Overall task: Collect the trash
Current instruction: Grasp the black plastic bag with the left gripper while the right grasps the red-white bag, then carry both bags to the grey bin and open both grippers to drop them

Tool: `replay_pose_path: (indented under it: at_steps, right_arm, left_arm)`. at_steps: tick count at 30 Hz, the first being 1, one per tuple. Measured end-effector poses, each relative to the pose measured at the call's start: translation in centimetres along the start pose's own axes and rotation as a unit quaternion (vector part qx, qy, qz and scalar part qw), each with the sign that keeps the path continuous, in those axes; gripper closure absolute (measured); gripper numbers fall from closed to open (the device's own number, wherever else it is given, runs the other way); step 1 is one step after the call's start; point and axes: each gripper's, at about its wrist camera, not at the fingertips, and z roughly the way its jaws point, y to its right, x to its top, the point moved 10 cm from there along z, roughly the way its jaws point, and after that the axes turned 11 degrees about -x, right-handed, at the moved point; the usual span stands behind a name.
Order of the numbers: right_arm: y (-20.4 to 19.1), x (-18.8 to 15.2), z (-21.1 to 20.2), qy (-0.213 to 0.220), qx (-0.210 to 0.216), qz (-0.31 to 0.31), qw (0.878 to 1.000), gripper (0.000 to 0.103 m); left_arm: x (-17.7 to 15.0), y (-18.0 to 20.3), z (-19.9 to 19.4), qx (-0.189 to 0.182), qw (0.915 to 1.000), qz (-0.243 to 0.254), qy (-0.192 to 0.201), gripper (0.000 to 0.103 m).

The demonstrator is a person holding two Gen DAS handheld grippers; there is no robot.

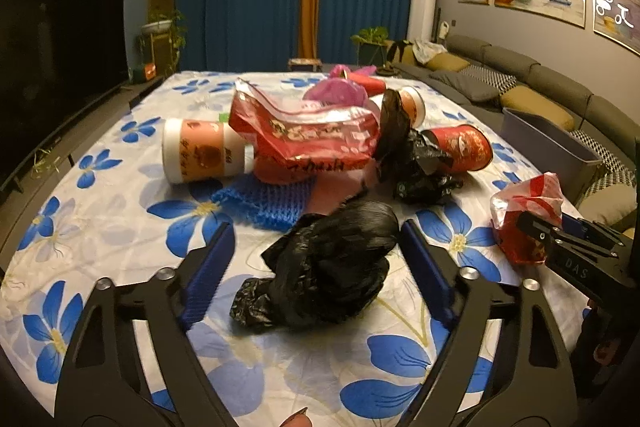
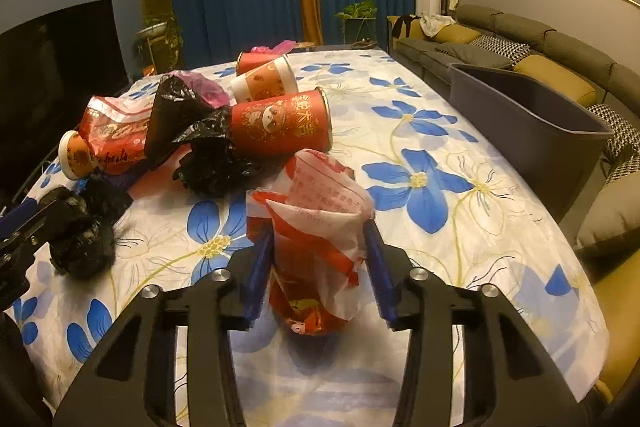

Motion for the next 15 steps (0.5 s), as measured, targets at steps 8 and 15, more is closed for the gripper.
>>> replay_pose_path:
  at_steps: [8, 15]
  right_arm:
    - [-0.4, 0.3, -0.7, 0.013, 0.016, -0.005, 1.0, 0.071]
    - [-0.6, 1.5, -2.8, 0.046, 0.025, -0.009, 0.999, 0.072]
  left_arm:
    - [-0.9, -0.3, 1.1, -0.022, 0.9993, -0.011, -0.029, 0.057]
    - [-0.6, -0.3, 0.8, -0.026, 0.9992, -0.012, -0.027, 0.085]
